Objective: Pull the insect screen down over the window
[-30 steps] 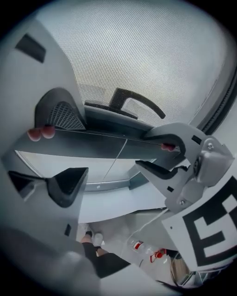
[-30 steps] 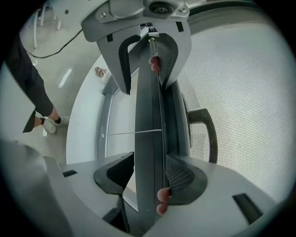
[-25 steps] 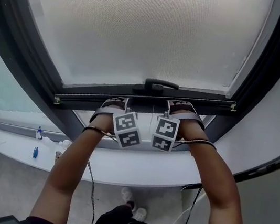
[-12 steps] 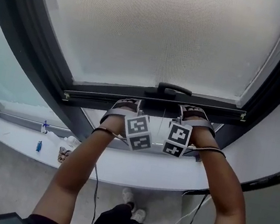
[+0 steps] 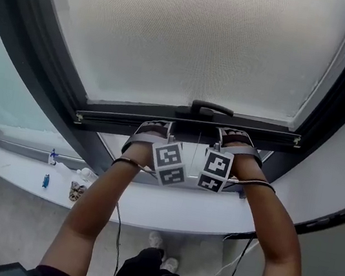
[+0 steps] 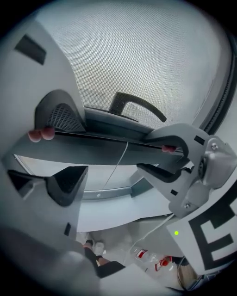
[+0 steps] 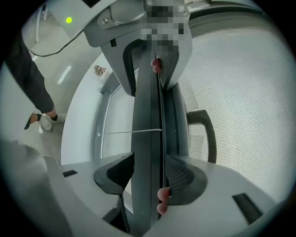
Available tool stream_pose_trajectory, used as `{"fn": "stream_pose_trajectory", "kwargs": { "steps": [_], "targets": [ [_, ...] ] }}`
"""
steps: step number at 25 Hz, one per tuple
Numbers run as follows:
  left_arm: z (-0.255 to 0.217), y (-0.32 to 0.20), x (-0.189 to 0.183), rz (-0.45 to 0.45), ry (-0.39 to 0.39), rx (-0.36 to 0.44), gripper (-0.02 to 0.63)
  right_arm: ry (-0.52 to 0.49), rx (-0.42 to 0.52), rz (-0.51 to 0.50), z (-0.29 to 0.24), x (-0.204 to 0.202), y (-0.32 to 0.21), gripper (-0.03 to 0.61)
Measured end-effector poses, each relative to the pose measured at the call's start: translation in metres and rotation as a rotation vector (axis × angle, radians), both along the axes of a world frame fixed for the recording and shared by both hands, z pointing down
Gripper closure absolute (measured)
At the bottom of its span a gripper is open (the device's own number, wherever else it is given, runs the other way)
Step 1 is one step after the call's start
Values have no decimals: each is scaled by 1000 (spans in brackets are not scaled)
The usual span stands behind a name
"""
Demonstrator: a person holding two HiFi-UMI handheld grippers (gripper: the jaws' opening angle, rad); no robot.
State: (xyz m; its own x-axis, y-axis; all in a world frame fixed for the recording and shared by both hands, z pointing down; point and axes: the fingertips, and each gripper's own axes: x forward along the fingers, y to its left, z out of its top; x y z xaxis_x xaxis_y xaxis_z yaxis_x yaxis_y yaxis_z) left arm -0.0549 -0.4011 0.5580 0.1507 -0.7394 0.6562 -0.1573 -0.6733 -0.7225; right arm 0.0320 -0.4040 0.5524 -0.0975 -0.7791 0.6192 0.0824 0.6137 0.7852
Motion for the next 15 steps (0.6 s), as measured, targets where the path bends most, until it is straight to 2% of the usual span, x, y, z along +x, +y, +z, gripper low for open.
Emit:
{"fn": "stream_pose_trajectory", "kwargs": {
  "steps": [2, 3, 4, 9, 15],
  "targets": [
    [-5, -4, 0, -1, 34, 17, 382, -21, 11, -10, -4, -1, -3, 365],
    [-9, -7, -1, -4, 58, 30, 434, -39, 19, -16, -8, -1, -6, 404],
    [-13, -9, -1, -7, 69, 41, 505, -56, 24, -22, -12, -1, -7, 476],
    [-16, -10, -3, -1, -20, 45, 503, -52, 59, -32, -16, -2, -8, 471],
    [-14, -8, -2, 5, -14, 44, 503, -31, 45, -37, -14, 0, -6, 469]
  ]
}}
